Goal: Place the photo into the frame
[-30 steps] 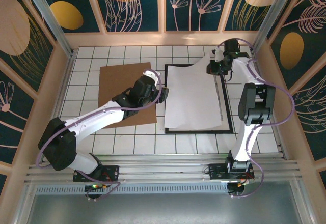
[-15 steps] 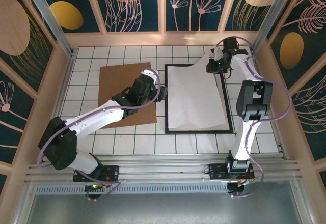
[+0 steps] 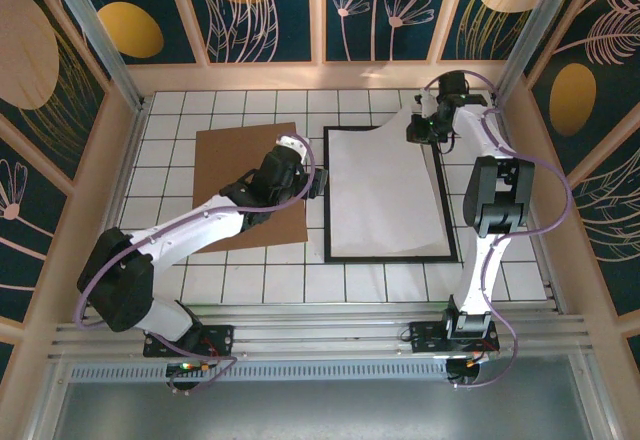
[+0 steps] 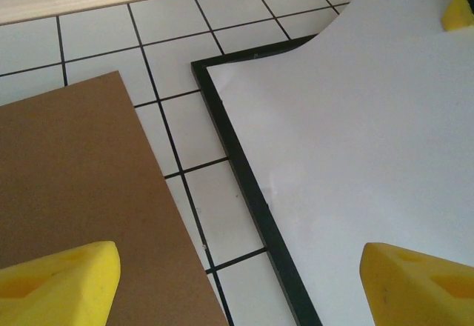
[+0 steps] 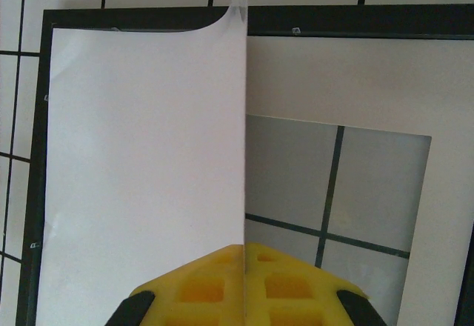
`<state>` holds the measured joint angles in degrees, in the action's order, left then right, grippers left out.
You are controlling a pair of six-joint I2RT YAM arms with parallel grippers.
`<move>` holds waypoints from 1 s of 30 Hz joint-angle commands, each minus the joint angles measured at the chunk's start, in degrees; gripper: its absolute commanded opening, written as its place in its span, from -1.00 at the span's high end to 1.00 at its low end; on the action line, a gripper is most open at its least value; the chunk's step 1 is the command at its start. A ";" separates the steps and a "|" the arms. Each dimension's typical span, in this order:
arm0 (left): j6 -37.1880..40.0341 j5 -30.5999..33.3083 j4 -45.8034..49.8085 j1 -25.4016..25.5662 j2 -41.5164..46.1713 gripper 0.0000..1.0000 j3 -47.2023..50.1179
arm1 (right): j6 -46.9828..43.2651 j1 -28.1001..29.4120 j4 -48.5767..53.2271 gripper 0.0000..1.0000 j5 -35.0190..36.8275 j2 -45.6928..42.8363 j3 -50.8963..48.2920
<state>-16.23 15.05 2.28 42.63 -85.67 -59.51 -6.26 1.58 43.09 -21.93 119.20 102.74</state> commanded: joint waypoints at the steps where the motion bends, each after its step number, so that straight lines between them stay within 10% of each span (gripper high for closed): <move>1: -0.62 0.07 -1.58 -0.55 -0.56 -0.69 0.53 | 1.18 -0.70 0.18 1.00 1.57 -0.22 -1.98; 15: -0.39 -0.11 -1.41 -0.71 -1.43 -0.69 -0.10 | 1.77 -0.97 -1.07 1.00 1.54 1.21 -2.42; 30: -1.16 -0.87 -1.98 -1.91 -2.05 -0.70 1.25 | 10.09 -4.54 -9.21 0.06 -0.92 5.49 -5.69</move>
<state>-16.25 14.96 1.69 41.56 -87.07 -59.20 1.10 -2.07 36.95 -21.41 123.35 98.04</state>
